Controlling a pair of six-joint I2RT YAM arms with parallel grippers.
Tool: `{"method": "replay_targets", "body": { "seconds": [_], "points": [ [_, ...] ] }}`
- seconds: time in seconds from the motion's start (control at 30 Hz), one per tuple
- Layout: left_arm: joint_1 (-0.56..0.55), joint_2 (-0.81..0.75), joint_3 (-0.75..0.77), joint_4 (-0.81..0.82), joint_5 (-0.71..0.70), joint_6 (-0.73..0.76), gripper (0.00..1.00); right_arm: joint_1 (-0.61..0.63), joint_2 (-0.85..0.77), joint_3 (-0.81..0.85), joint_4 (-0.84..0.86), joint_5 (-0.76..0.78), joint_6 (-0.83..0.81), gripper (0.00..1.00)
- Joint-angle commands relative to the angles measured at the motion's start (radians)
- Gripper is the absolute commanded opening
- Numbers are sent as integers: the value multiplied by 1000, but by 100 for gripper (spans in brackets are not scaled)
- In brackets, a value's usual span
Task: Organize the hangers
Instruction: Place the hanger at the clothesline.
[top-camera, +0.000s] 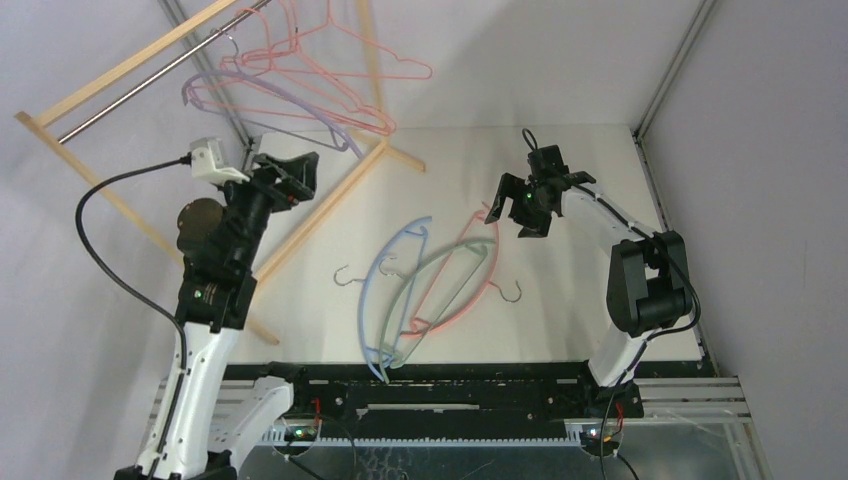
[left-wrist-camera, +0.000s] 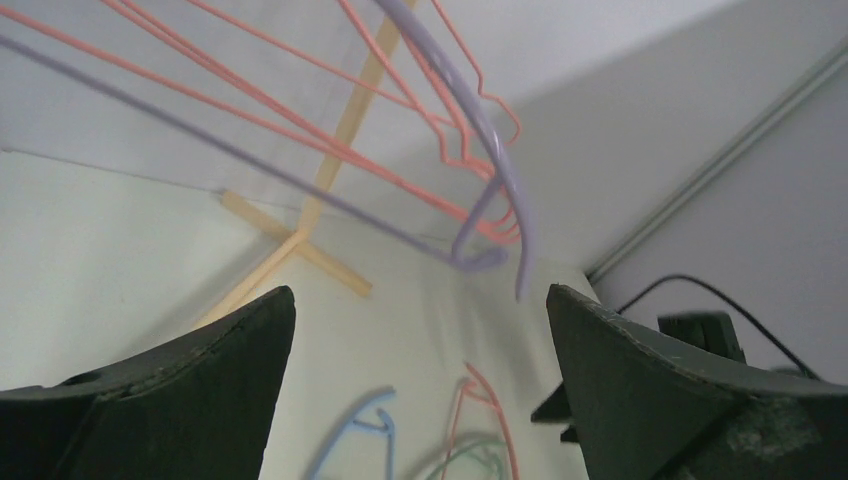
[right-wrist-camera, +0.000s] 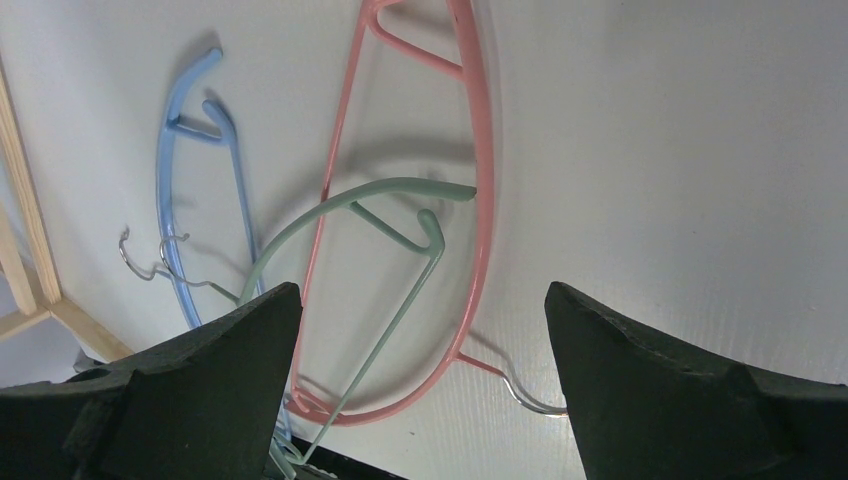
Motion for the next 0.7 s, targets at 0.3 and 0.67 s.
{"method": "replay_targets", "body": {
  "seconds": [0.3,0.67],
  "points": [
    [-385,-37,-186,-281,82,129,90,-2,-45,19,26,39,-9,100],
    [-583,62,-515,-99,186,-38,84,-2,-80,19,13,42,-3,100]
  ]
}}
